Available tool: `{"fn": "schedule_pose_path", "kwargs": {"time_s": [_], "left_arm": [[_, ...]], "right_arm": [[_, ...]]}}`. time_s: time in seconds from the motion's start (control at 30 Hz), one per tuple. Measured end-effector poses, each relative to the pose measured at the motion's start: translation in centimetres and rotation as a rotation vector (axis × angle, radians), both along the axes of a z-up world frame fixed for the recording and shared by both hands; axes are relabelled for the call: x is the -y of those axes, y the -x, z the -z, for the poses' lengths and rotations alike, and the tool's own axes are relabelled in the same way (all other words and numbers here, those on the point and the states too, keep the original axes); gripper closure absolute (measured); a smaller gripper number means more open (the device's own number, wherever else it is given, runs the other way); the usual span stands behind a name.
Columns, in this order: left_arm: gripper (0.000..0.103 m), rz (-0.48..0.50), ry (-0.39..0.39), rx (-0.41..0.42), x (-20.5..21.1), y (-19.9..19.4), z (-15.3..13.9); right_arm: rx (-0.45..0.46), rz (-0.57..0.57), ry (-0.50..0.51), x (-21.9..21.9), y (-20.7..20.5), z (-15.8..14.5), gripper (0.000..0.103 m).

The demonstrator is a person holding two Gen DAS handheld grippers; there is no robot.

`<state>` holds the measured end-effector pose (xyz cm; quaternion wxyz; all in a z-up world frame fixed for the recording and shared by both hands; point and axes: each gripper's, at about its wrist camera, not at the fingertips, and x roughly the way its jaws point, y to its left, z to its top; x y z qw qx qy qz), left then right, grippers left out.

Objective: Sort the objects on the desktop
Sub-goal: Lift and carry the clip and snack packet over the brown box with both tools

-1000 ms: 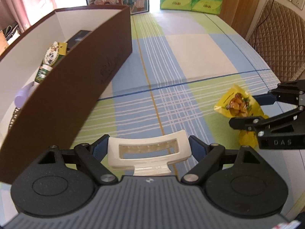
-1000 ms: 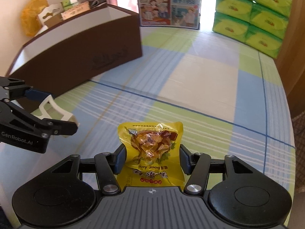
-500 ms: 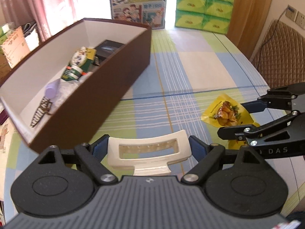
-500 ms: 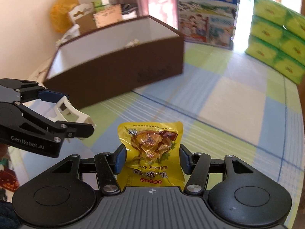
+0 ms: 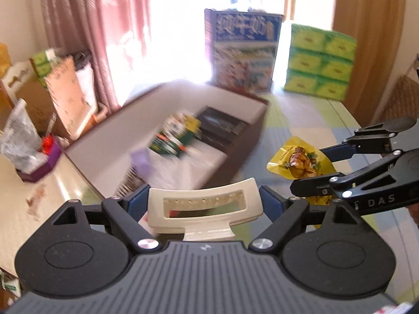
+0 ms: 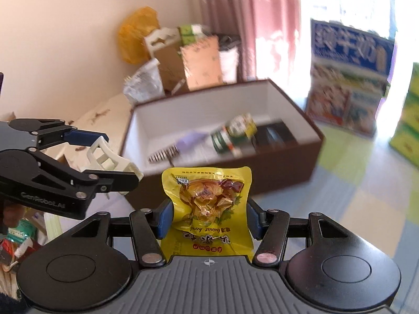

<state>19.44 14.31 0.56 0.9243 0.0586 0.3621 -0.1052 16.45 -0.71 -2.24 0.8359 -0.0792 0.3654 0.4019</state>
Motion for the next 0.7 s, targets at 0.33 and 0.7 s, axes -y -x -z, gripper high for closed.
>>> {"fn": "schedule_pose_path", "kwargs": {"time_s": [0.33, 0.7], "left_arm": [[0.018, -0.075, -0.037, 0.055, -4.8, -6.8, -1.8], [0.018, -0.095, -0.047, 0.029, -7.0, -12.5, -0.7]], "right_arm": [[0.068, -0.042, 0.001, -6.8, -5.4, -1.8, 0.049], [0.102, -0.022, 0.064, -10.9, -10.3, -1.4, 0.049]]}}
